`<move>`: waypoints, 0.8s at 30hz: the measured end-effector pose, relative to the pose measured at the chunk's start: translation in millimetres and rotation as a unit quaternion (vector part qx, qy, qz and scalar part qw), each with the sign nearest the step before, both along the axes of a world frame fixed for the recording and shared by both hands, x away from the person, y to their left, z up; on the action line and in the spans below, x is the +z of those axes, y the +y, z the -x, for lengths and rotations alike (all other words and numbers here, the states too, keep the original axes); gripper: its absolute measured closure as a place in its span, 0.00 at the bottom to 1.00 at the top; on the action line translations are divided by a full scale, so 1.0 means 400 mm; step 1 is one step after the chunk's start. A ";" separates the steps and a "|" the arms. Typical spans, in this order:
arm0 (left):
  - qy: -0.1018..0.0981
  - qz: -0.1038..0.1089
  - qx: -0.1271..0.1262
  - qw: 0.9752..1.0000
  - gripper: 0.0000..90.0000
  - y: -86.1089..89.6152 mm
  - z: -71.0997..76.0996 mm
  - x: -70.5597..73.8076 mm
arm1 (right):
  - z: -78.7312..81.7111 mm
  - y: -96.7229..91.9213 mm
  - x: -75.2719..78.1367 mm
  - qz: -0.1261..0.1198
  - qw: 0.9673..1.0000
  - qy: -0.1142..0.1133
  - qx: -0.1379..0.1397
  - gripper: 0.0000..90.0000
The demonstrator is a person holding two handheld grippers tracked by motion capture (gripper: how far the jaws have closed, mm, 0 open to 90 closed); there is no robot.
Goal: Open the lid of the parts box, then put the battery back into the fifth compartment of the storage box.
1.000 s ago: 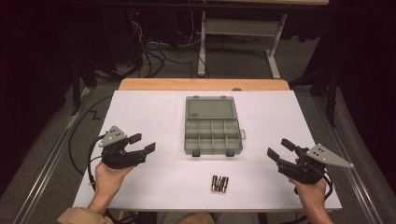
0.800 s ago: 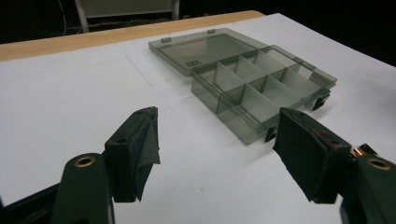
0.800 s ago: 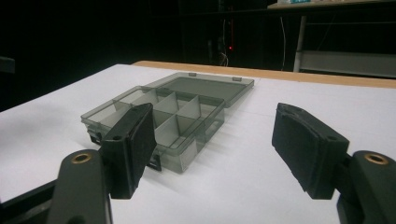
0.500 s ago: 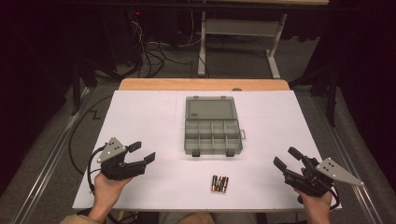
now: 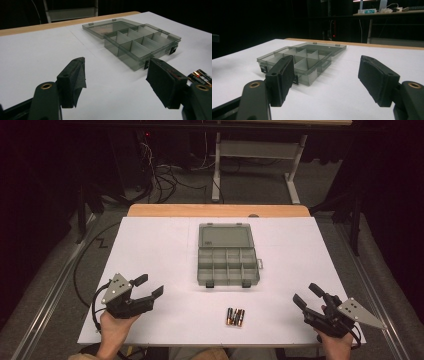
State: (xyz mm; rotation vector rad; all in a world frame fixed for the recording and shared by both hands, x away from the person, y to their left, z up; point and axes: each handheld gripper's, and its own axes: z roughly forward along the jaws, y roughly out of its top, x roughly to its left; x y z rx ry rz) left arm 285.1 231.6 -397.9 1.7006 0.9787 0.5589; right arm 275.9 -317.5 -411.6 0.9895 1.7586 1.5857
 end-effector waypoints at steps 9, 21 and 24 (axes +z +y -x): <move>0.006 0.004 0.010 1.000 0.35 0.006 -0.002 -0.014 | -0.003 0.005 0.002 0.003 1.000 -0.018 -0.003 0.34; 0.009 0.002 0.045 0.999 0.35 0.010 0.024 -0.006 | -0.027 0.016 0.004 0.005 1.000 -0.018 0.002 0.34; 0.015 0.008 0.050 0.999 0.35 0.011 0.028 -0.003 | -0.030 0.019 0.005 0.004 1.000 -0.023 0.006 0.34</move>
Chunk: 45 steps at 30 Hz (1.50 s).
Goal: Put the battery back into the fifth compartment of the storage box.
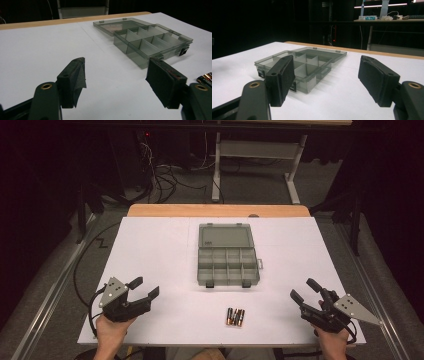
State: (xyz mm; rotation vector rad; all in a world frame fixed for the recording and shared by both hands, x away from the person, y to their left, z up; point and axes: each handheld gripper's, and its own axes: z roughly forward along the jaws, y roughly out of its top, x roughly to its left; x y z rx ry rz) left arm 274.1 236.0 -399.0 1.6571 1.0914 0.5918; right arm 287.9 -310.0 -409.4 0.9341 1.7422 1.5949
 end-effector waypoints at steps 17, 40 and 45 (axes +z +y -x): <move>0.026 -0.014 -0.034 0.999 0.36 -0.058 -0.033 0.036 | -0.005 0.006 -0.002 0.009 1.000 0.001 0.003 0.35; 0.110 -0.035 -0.099 0.988 0.45 -0.141 -0.092 0.065 | 0.012 -0.004 -0.002 0.012 1.000 0.002 -0.007 0.35; 0.125 -0.052 -0.109 0.985 0.46 -0.159 -0.098 0.067 | 0.014 -0.001 -0.002 0.017 1.000 0.001 -0.007 0.35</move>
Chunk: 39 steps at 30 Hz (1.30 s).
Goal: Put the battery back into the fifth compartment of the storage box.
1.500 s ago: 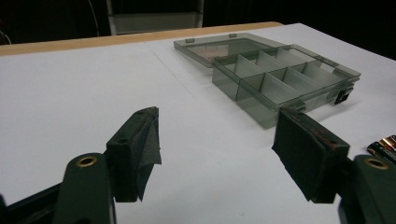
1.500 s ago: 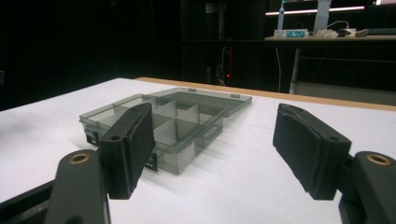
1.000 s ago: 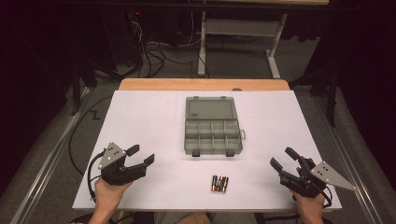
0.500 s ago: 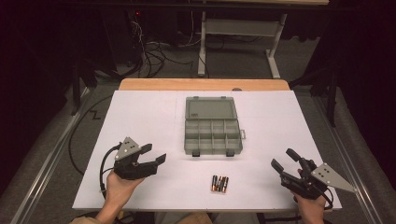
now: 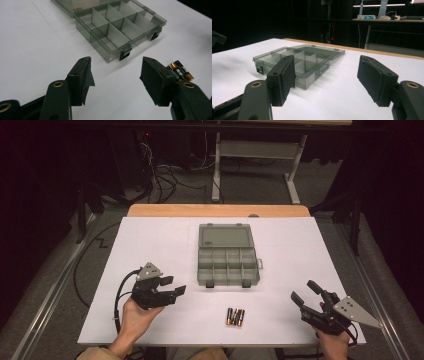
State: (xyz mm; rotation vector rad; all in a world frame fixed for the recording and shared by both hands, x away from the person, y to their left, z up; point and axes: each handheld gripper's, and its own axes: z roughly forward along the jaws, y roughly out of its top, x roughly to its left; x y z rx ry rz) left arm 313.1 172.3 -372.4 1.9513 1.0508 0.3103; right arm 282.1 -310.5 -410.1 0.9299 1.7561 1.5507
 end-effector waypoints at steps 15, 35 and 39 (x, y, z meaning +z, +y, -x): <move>0.020 -0.037 -0.045 0.998 0.46 -0.085 -0.017 0.005 | 0.006 0.000 0.001 0.007 1.000 -0.004 0.000 0.36; 0.058 -0.057 -0.070 0.994 0.46 -0.165 -0.039 -0.003 | 0.012 0.000 0.001 0.017 1.000 -0.007 0.000 0.36; 0.062 -0.060 -0.072 0.994 0.46 -0.176 -0.041 -0.003 | 0.012 0.000 0.000 0.018 1.000 -0.006 0.000 0.36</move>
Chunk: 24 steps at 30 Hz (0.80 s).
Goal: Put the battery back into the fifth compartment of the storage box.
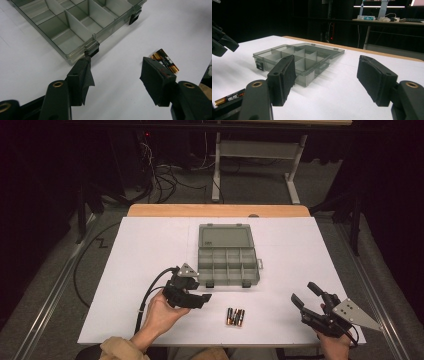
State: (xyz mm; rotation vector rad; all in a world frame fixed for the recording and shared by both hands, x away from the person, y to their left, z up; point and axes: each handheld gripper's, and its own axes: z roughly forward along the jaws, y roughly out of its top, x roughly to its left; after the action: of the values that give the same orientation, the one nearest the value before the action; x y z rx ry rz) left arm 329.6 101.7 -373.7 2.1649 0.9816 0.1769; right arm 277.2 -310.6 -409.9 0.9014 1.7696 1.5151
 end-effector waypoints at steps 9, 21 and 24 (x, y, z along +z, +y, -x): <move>0.011 -0.011 -0.011 1.000 0.46 -0.036 -0.002 -0.006 | 0.002 -0.001 0.000 0.002 1.000 -0.001 -0.001 0.36; 0.039 -0.031 -0.028 0.998 0.49 -0.085 -0.009 -0.016 | 0.005 -0.002 0.000 0.001 1.000 0.002 -0.002 0.36; 0.043 -0.035 -0.031 0.998 0.50 -0.093 -0.011 -0.019 | 0.005 -0.001 0.000 0.001 1.000 0.002 -0.001 0.37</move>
State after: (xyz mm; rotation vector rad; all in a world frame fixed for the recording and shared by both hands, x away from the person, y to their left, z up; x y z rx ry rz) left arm 333.9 64.4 -381.2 2.2801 0.9682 0.0912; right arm 275.2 -311.1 -409.7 0.9060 1.7725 1.5102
